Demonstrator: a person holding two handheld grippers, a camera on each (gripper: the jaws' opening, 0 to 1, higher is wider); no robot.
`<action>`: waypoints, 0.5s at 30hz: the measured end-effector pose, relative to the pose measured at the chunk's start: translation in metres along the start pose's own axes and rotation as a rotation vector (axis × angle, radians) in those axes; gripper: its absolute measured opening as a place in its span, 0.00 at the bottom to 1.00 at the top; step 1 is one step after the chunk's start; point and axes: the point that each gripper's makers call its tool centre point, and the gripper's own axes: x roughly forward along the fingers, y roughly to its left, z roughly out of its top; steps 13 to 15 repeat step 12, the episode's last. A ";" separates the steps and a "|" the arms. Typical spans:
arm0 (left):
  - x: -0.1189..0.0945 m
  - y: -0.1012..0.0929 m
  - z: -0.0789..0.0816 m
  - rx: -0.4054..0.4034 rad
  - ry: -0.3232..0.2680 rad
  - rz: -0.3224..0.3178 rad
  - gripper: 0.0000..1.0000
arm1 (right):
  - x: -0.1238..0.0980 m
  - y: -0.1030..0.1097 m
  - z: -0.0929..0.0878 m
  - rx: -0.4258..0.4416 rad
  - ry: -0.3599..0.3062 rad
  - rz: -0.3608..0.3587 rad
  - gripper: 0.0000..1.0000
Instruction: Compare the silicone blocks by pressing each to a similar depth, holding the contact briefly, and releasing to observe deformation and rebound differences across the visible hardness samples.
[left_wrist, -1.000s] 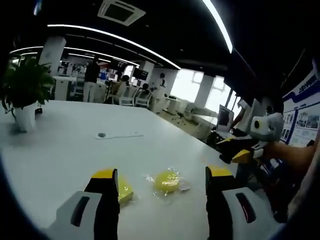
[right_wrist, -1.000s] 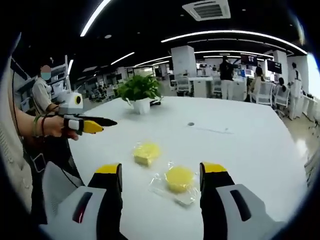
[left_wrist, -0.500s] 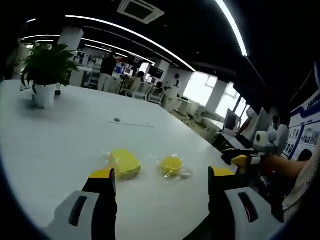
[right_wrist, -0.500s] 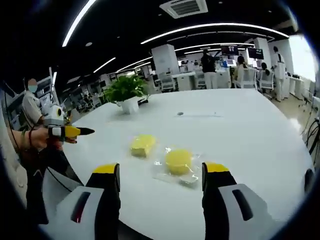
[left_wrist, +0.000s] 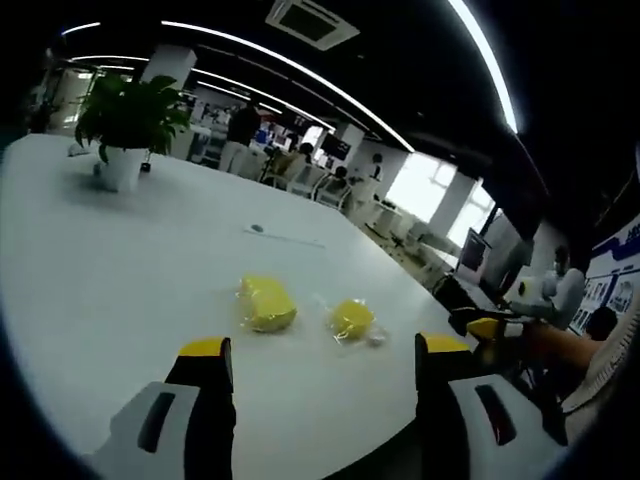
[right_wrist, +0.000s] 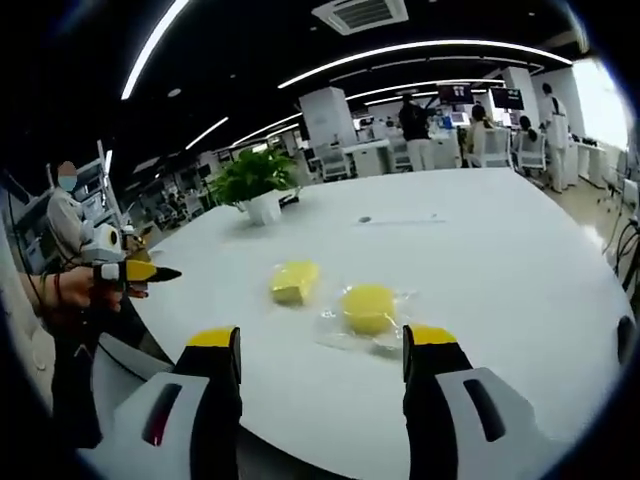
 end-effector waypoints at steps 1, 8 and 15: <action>-0.001 0.000 -0.001 0.002 0.003 0.001 0.73 | 0.000 0.000 -0.001 0.001 0.002 0.003 0.61; -0.003 0.002 -0.004 -0.009 0.014 0.004 0.73 | -0.006 -0.003 -0.006 0.004 0.009 -0.007 0.61; -0.003 0.001 -0.004 -0.009 0.020 0.000 0.73 | -0.008 -0.004 -0.007 0.011 0.010 -0.013 0.61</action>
